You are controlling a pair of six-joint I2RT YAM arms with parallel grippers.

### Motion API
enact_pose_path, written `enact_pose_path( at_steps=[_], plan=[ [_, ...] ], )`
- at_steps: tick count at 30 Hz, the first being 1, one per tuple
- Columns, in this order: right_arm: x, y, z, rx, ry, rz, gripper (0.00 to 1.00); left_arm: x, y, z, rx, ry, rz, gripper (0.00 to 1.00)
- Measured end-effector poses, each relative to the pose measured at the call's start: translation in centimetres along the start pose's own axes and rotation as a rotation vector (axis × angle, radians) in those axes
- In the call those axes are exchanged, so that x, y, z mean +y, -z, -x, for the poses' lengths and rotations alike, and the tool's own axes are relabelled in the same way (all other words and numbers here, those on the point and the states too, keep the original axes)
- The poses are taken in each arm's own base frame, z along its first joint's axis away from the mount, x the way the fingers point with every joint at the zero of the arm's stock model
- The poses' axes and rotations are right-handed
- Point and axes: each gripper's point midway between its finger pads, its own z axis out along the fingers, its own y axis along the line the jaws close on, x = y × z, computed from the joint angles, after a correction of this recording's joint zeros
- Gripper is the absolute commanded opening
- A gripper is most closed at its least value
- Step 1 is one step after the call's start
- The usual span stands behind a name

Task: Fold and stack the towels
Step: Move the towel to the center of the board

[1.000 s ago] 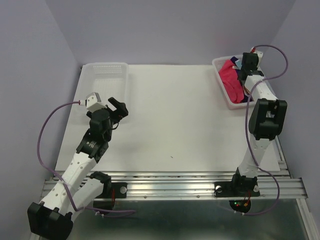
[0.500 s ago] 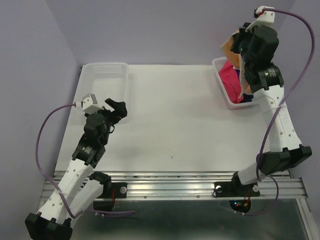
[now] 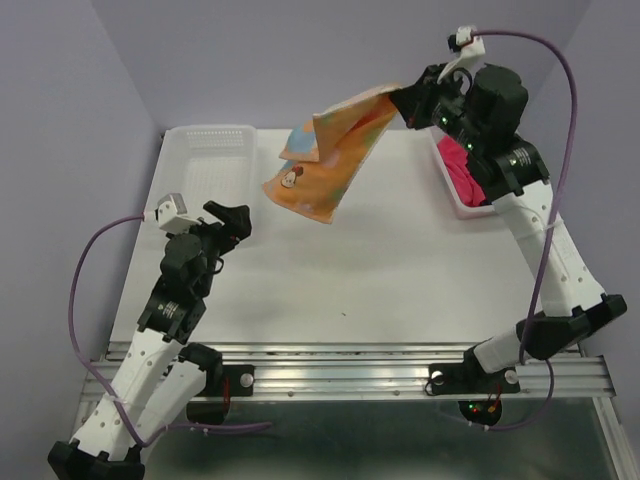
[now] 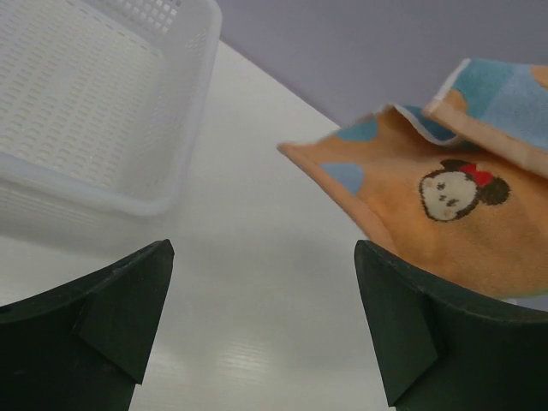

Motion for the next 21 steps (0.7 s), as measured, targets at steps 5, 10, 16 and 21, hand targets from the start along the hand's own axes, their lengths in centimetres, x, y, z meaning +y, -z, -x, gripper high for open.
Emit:
enact_pose_path(
  at_steps=[5,10,16,21],
  plan=[
    [-5.1,4.6,-13.0,0.218,-0.115,-0.24,0.44,0.3,0.0,-0.4,0.012,0.014,0.018,0.99],
    [-10.6,12.0,-28.3,0.476,-0.235,-0.52,0.75,0.9,-1.0,-1.9,0.064,0.006,0.048,0.99],
    [-14.6,16.6,-33.6,0.604,-0.264,-0.788,1.0,1.6,-2.8,-6.2,0.225,-0.025,0.063,0.99],
    [-13.3,16.0,-33.2,0.586,-0.287,-0.731,1.0,2.2,-3.8,-10.0,0.35,-0.049,0.063,0.99]
  ],
)
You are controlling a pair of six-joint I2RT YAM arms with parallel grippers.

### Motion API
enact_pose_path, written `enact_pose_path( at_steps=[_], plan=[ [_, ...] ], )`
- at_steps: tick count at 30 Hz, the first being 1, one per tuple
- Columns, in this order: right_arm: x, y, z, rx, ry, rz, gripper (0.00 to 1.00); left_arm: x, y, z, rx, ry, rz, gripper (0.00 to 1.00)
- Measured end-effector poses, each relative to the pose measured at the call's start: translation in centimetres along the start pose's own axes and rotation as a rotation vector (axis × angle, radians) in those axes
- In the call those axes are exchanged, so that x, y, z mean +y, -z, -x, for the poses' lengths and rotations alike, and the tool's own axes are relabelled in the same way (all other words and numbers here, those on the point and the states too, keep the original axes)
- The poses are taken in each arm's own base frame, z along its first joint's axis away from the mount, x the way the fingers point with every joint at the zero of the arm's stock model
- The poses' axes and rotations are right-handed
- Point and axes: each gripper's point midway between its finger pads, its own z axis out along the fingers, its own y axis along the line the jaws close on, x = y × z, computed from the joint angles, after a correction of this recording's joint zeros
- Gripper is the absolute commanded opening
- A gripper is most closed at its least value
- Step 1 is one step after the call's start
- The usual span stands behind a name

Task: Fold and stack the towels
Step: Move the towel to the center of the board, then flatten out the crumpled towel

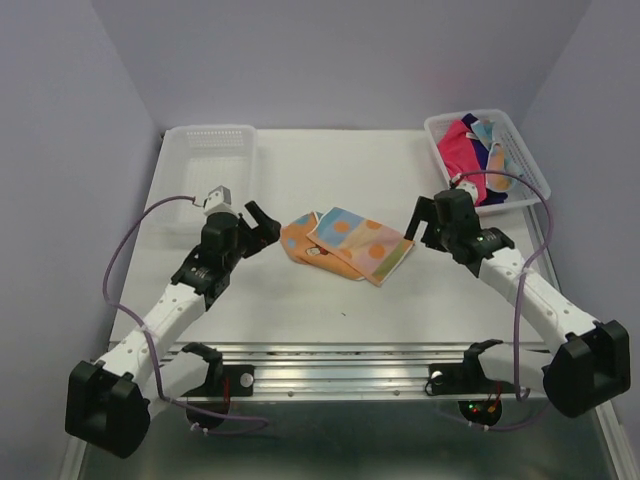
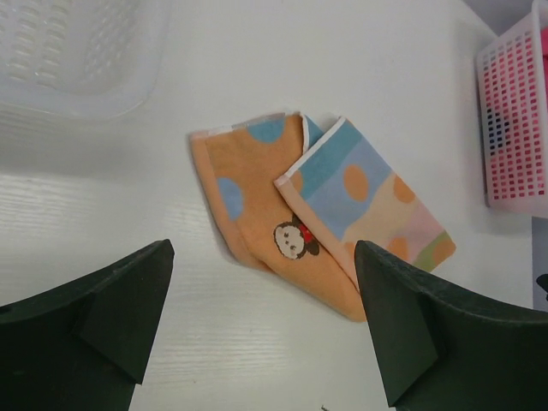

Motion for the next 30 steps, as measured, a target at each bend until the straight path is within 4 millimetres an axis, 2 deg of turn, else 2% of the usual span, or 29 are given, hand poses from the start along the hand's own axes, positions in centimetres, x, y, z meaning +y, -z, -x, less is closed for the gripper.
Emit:
enact_pose_path(
  at_steps=[5,6,9,12,17,22,27,30],
  plan=[
    [3.8,-0.5,-4.1,0.087,0.083,0.077,1.0,-0.5,-1.9,-3.5,0.114,-0.057,-0.007,0.99],
    [4.5,-1.0,-5.8,0.129,0.098,0.087,1.0,-0.8,-2.2,-4.0,0.13,-0.069,-0.01,0.99],
    [3.9,-2.5,-9.2,0.212,0.09,0.056,1.0,-1.7,-3.8,-5.3,0.192,-0.12,-0.017,0.99],
    [3.1,-3.1,-11.1,0.256,0.054,0.028,1.0,-3.4,-6.4,-6.1,0.245,-0.172,-0.04,0.99],
    [4.1,-3.3,-11.1,0.252,-0.008,0.059,1.0,-4.3,-9.3,-7.8,0.318,-0.215,-0.073,0.99],
    [4.0,-3.4,-12.3,0.274,-0.024,0.062,0.84,-3.5,-10.3,-9.7,0.378,-0.236,-0.059,0.99],
    [4.3,-3.7,-14.3,0.312,0.021,0.047,0.68,-3.4,-10.9,-10.4,0.404,-0.242,-0.059,0.99],
    [4.1,-3.9,-15.5,0.328,0.056,0.024,0.63,-3.3,-11.1,-10.6,0.41,-0.243,-0.058,0.99]
  ],
)
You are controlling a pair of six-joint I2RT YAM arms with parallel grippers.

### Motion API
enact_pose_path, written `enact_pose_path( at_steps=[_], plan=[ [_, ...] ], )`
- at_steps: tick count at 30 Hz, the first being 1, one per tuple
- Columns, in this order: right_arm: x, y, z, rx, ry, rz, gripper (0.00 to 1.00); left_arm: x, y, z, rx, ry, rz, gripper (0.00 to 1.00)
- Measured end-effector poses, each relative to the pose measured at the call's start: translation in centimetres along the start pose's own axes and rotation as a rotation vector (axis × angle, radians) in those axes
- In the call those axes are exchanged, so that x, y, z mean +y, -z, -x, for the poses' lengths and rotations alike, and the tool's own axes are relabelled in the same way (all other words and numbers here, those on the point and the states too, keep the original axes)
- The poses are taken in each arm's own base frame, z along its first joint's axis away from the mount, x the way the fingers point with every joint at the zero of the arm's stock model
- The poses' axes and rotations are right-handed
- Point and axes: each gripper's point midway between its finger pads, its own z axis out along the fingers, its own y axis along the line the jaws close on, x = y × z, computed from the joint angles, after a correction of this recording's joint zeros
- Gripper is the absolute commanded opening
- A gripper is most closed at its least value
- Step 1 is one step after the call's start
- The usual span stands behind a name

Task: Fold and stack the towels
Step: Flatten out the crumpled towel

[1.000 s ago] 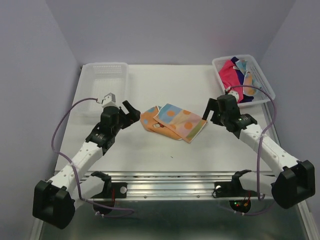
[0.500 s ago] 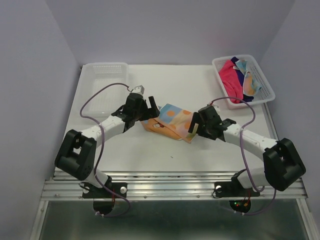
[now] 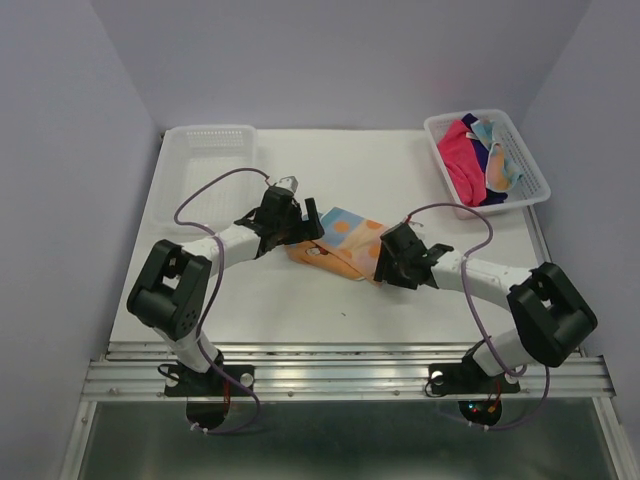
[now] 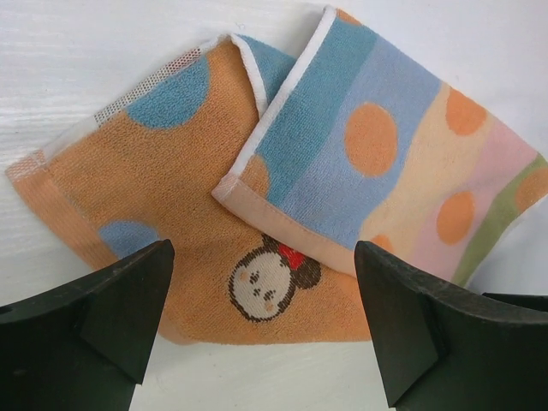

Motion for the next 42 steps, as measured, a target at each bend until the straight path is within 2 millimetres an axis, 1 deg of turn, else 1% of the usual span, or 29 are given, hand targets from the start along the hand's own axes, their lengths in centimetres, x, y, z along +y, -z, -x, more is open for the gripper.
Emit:
enact_pose_path(
  at_steps=[7,12,16,17,18,19,20,21,24,26,27,29,34,35,38,42],
  plan=[
    [0.5,-0.5,0.2,-0.02,0.029,-0.031,0.54,0.3,-0.5,-0.5,0.018,0.0,0.006,0.99],
    [1.0,-0.9,0.5,-0.031,0.053,-0.06,0.52,0.4,-0.6,-0.6,0.023,-0.003,0.009,0.99],
    [1.4,-0.9,0.2,-0.04,0.081,-0.081,0.5,0.2,-0.6,-0.2,0.014,-0.006,0.008,0.99],
    [1.5,-0.9,0.0,-0.042,0.087,-0.086,0.44,0.2,-0.6,-0.1,0.01,-0.007,0.008,0.99],
    [1.6,-0.9,-0.1,-0.044,0.088,-0.09,0.41,0.2,-0.6,0.0,0.008,-0.007,0.01,0.99],
    [1.6,-0.9,-0.2,-0.046,0.089,-0.095,0.33,0.2,-0.6,0.0,0.006,-0.007,0.011,0.99],
    [1.5,-1.0,-0.2,-0.049,0.086,-0.102,0.33,0.2,-0.6,0.0,0.006,-0.007,0.012,0.99],
    [1.4,-1.0,-0.2,-0.052,0.082,-0.108,0.27,0.3,-0.6,0.0,0.007,-0.007,0.014,0.99],
    [1.3,-1.0,-0.1,-0.064,0.055,-0.123,0.21,0.3,-0.6,-0.1,0.01,-0.009,0.016,0.99],
    [1.3,-1.0,0.0,-0.069,0.042,-0.126,0.15,0.4,-0.6,-0.2,0.013,-0.01,0.018,0.99],
    [1.3,-1.1,0.0,-0.07,0.034,-0.125,0.09,0.4,-0.6,-0.2,0.014,-0.01,0.017,0.99],
    [1.4,-1.1,0.0,-0.072,0.025,-0.122,0.01,0.3,-0.6,-0.3,0.016,-0.011,0.015,0.97],
    [1.4,-1.1,0.0,-0.073,0.022,-0.121,0.01,-0.6,-0.9,-0.9,0.039,-0.025,-0.006,0.92],
    [1.4,-1.1,0.0,-0.073,0.022,-0.121,0.01,-0.7,-1.0,-0.9,0.043,-0.028,-0.01,0.89],
    [1.4,-1.1,0.0,-0.074,0.022,-0.12,0.01,-1.1,-1.6,-1.0,0.053,-0.036,-0.012,0.87],
    [1.4,-1.1,0.0,-0.074,0.022,-0.12,0.01,-0.7,-2.4,-1.3,0.07,-0.037,0.011,0.86]
  ],
)
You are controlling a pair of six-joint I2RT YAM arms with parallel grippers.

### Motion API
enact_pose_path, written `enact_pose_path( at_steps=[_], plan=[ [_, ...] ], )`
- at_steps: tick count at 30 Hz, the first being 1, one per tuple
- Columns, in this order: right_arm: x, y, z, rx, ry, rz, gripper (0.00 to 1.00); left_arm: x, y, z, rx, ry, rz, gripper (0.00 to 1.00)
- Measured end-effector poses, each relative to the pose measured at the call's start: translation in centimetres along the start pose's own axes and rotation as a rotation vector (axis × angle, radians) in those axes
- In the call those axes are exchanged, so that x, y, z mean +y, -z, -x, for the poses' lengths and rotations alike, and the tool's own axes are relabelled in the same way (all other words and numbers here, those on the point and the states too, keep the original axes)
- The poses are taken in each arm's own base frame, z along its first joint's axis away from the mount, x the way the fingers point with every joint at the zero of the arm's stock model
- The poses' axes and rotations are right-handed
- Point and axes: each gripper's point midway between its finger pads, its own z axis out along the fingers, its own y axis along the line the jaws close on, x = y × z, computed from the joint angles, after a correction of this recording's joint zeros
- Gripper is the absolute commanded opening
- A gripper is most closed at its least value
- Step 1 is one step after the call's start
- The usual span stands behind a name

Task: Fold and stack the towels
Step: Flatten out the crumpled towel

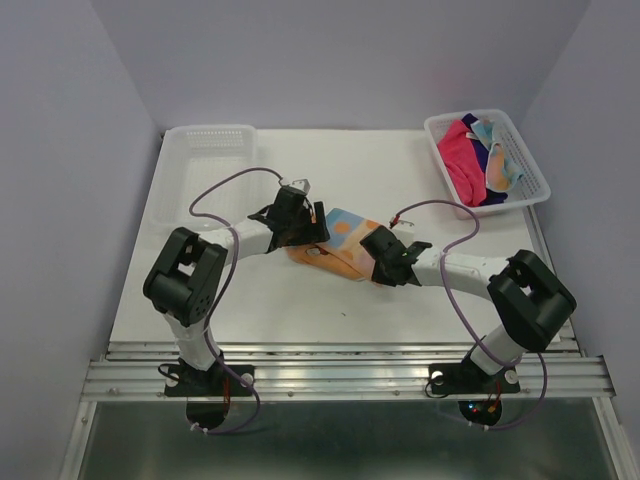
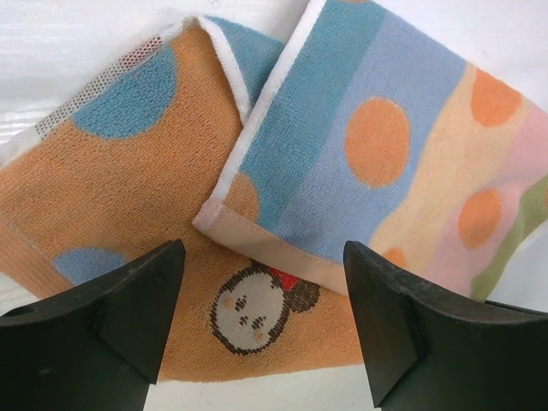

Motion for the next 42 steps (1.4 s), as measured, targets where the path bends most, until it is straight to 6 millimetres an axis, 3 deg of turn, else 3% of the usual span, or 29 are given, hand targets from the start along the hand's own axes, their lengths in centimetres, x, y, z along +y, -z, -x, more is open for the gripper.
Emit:
enact_pose_path(
  at_steps=[16,23,32,35,42],
  plan=[
    [0.1,0.0,0.0,-0.002,0.002,0.004,0.01,0.5,-1.0,-0.4,0.028,0.002,0.028,0.66],
    [0.1,0.0,0.0,-0.003,0.002,0.005,0.01,0.1,-1.0,-0.5,0.031,-0.001,0.023,0.53],
    [0.1,0.0,0.1,-0.003,0.002,0.005,0.01,0.0,-1.3,-0.4,0.031,-0.002,0.024,0.29],
    [0.1,0.0,0.1,-0.003,0.002,0.005,0.01,0.1,-1.4,-0.5,0.035,0.001,0.028,0.01],
    [0.1,0.0,0.1,-0.003,0.009,0.006,0.01,0.2,-1.4,-0.3,0.024,0.006,0.039,0.0]
  ],
)
